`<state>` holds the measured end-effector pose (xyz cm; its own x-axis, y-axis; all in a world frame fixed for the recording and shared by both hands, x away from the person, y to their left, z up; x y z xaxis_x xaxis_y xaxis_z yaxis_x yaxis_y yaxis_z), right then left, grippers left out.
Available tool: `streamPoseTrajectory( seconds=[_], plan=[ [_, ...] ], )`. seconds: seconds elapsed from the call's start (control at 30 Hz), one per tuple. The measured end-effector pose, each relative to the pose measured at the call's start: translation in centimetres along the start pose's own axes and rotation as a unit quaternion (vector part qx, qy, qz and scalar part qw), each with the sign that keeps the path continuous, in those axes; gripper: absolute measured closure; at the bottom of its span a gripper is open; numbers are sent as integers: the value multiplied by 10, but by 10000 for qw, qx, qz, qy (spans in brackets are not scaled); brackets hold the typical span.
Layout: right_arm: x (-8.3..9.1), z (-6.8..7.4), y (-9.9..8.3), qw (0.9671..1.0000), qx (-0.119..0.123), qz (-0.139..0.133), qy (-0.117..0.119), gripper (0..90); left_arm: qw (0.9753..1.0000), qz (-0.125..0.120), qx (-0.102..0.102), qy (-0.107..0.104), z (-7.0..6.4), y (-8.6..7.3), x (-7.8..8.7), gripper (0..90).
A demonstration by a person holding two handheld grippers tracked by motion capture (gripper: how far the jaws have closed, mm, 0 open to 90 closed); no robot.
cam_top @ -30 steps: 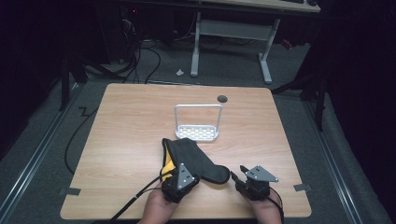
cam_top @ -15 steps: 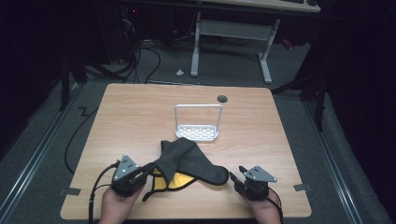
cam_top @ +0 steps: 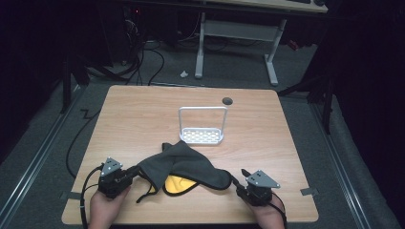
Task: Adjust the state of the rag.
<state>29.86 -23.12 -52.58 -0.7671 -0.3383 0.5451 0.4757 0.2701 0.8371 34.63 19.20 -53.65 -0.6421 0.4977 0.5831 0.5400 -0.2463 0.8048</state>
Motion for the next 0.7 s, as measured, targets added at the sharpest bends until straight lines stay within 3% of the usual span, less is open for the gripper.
streamPoseTrajectory(
  seconds=[0.23,0.3,0.5,0.7],
  plan=[
    [1,17,8,9995,260,-139,148,530,9997,155,-108,-130,-8,-4,-5,793],
    [-6,22,7,9991,311,-33,279,547,9996,188,-137,-160,-10,-4,-6,793],
    [-29,23,4,9978,307,506,292,697,9990,303,-246,-232,-17,-8,-9,795],
    [-28,36,-3,9938,412,853,573,777,9994,263,-225,-94,-10,-9,-7,803]
  ],
)
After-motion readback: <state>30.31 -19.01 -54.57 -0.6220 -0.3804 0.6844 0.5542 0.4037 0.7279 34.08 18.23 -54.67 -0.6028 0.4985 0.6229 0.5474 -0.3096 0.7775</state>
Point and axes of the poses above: each handheld gripper's, and its own axes: x roughly backward along the jaws, y roughly out of its top, z roughly to its left, the point moved 3 cm from there along -x, roughly forward along the jaws, and after that the axes turned 4 degrees about -x, right-handed, at the moved point
